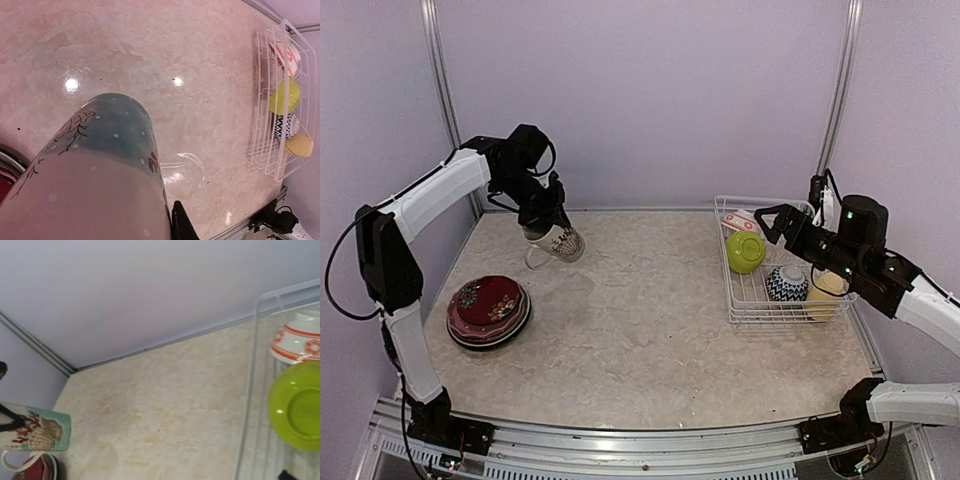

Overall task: Unload the mixed dishes from the dish rack
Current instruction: Place the cup at the center of the board.

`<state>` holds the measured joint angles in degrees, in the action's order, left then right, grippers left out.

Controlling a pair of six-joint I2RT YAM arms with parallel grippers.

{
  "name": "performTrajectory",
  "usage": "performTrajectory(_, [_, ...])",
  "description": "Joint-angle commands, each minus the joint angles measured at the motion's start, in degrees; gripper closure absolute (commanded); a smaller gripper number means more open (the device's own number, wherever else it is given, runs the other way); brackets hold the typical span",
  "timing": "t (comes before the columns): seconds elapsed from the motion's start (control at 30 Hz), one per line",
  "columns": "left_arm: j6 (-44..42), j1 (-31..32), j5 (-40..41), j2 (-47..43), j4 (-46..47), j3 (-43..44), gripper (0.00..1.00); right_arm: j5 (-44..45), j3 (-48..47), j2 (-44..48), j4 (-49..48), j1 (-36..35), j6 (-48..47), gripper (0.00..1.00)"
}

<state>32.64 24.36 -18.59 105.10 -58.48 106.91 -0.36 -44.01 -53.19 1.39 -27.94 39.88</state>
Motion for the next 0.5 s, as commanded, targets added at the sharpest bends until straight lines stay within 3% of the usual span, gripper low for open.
performTrajectory(0.0, [-6.18,-0.82,13.31,6.84,-11.28,8.12,1.0,3.32,-0.99,2.58,5.01,0.5,-1.54,0.0])
performTrajectory(0.3, [-7.11,-3.26,14.1,17.64,-14.49,19.02,1.0,4.95,-1.51,5.19,7.8,0.48,-2.05,0.0])
performTrajectory(0.47, [-6.42,-4.17,19.18,19.95,-14.16,18.36,1.0,6.46,-3.38,4.74,10.94,0.61,-3.07,0.0])
